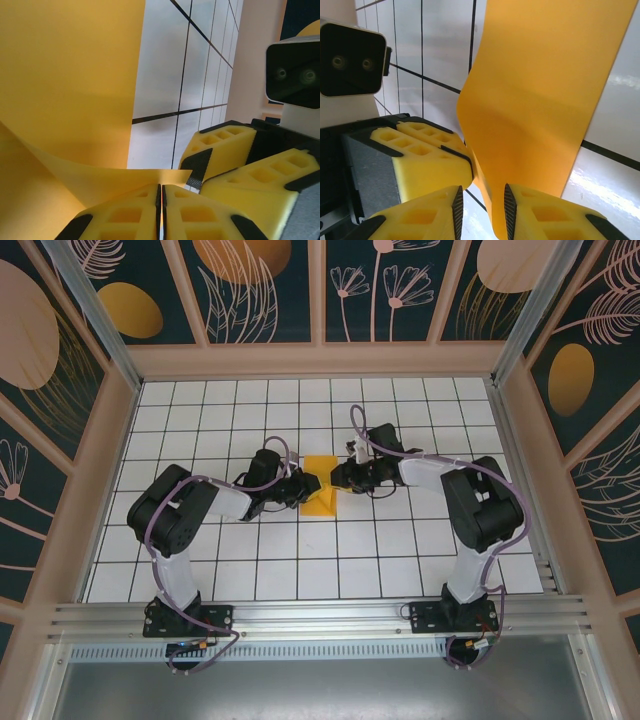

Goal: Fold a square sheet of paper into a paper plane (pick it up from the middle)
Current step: Fold the triangle a second time at the center of the table.

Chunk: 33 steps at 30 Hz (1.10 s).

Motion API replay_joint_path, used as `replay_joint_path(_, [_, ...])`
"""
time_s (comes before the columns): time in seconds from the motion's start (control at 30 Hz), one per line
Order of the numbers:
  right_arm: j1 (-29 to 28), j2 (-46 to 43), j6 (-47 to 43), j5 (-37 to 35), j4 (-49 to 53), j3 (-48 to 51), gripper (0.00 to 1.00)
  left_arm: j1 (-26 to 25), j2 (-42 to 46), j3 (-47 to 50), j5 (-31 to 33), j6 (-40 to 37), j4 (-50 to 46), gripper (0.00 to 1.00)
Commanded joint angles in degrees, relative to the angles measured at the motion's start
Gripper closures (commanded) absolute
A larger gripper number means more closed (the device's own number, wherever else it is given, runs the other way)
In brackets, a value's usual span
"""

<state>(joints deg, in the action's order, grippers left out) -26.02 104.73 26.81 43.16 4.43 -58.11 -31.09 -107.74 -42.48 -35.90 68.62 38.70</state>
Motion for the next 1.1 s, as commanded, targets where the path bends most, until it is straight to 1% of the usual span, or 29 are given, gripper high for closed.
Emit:
replay_joint_path(0.0, [-0.4,1.3,-1.8,1.6,-0.5,-1.0,0.70,-0.3,-0.7,-1.4,0.2,-1.2,-0.6,0.87])
replay_joint_path(0.07, [-0.5,1.7,-1.8,1.6,-0.6,-1.4,0.72,-0.3,-0.7,-1.4,0.1,-1.2,-0.6,0.87])
replay_joint_path(0.13, [-0.4,2.1,-1.8,1.8,-0.6,-1.7,0.76,-0.3,-0.7,-1.4,0.1,-1.1,-0.6,0.87])
replay_joint_path(0.17, [-0.5,2.3,-1.7,1.6,-0.6,-2.0,0.79,-0.3,-0.6,-1.4,0.1,-1.1,-0.6,0.87])
replay_joint_path(0.23, [-0.4,2.7,-1.8,0.3,-0.1,-2.5,0.90,-0.2,-0.5,-1.5,0.1,-1.0,-0.6,0.87])
replay_joint_path(0.37, [-0.5,3.0,-2.1,-3.3,0.3,-2.6,0.95,-0.3,0.7,-2.1,0.6,-2.5,-3.2,0.86])
replay_joint_path(0.53, [-0.3,4.0,-3.3,-6.4,1.8,-3.2,0.96,-0.3,1.7,-2.8,0.2,-4.0,-5.0,0.85])
replay_joint_path(1.07, [-0.3,6.5,-4.0,-8.3,2.7,-4.9,0.95,-0.5,-1.4,-5.2,-1.5,-4.4,-4.8,0.85])
